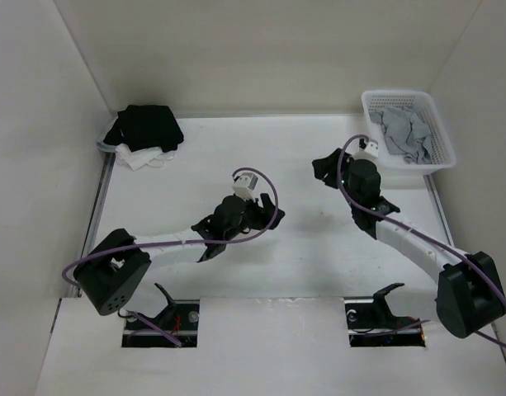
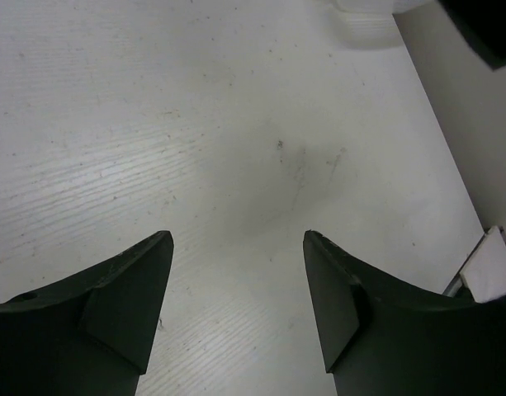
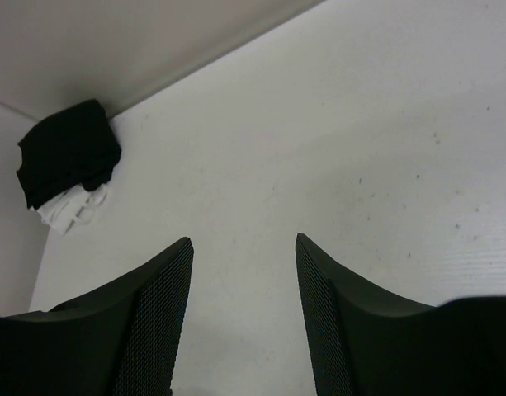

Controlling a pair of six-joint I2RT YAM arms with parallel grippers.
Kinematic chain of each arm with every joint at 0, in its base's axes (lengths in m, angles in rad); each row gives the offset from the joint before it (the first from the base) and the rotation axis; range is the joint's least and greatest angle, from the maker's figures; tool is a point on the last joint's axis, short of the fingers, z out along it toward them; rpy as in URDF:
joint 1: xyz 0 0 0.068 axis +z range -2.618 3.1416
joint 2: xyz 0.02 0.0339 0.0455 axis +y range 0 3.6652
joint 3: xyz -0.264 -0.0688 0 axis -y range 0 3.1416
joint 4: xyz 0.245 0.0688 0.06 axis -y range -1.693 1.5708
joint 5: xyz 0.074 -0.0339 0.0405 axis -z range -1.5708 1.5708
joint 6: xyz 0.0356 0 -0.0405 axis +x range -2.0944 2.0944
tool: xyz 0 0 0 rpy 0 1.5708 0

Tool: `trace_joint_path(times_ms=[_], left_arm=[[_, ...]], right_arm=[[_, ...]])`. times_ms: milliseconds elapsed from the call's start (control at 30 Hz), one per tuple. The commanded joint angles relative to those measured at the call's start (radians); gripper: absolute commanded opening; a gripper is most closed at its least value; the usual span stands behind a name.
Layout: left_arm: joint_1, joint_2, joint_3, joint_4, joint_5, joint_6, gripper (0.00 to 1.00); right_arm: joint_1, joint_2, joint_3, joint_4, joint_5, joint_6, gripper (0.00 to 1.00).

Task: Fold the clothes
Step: Grab the tank top from the pile

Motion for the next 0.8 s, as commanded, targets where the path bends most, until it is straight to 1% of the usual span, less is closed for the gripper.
trace_joint_path(times_ms=[0,133,200,267,300,333,367,400,433,467,500,567,633,700,733,767], left_arm=[[-0.004,0.020,0.029,0.039,0.078,0.045,0.63],[-0.011,0.023,-0.017,0.075,0.072,0.059,0.63],[-0.001,0.028,-0.034,0.101,0.072,0.053,0.63],[0.011,0.026,-0.049,0.129,0.078,0.050,0.62],[0.013,0.018,-0.060,0.143,0.083,0.053,0.58],[0.013,0.014,-0.066,0.155,0.083,0.058,0.56],[0.013,0.006,-0.074,0.167,0.086,0.059,0.53],[0.015,0.002,-0.080,0.177,0.091,0.061,0.47],[0.016,-0.002,-0.086,0.187,0.094,0.061,0.41],[0.022,-0.002,-0.092,0.195,0.097,0.059,0.37],[0.027,-0.002,-0.095,0.198,0.098,0.055,0.35],[0.041,0.001,-0.103,0.212,0.100,0.050,0.35],[0.054,0.011,-0.112,0.236,0.101,0.045,0.38],[0.065,0.018,-0.120,0.255,0.101,0.039,0.43],[0.074,0.023,-0.127,0.272,0.103,0.035,0.48],[0.074,0.023,-0.128,0.273,0.103,0.035,0.49]], right_arm=[[-0.043,0.047,0.114,-0.032,0.035,-0.043,0.55],[-0.112,0.100,0.211,-0.058,0.051,-0.072,0.42],[-0.160,0.130,0.263,-0.067,0.054,-0.095,0.28],[-0.223,0.176,0.347,-0.115,0.058,-0.109,0.13],[-0.252,0.201,0.384,-0.133,0.064,-0.118,0.09],[-0.284,0.230,0.424,-0.151,0.079,-0.126,0.06],[-0.328,0.271,0.473,-0.173,0.106,-0.131,0.04],[-0.362,0.303,0.507,-0.188,0.126,-0.132,0.03],[-0.411,0.351,0.554,-0.204,0.149,-0.132,0.03],[-0.459,0.398,0.592,-0.208,0.166,-0.129,0.06],[-0.491,0.438,0.619,-0.208,0.179,-0.121,0.10],[-0.557,0.540,0.689,-0.216,0.188,-0.112,0.15],[-0.606,0.638,0.770,-0.247,0.177,-0.114,0.24],[-0.645,0.739,0.875,-0.289,0.159,-0.118,0.38],[-0.681,0.835,0.977,-0.340,0.133,-0.109,0.46],[-0.686,0.845,0.989,-0.348,0.131,-0.108,0.46]])
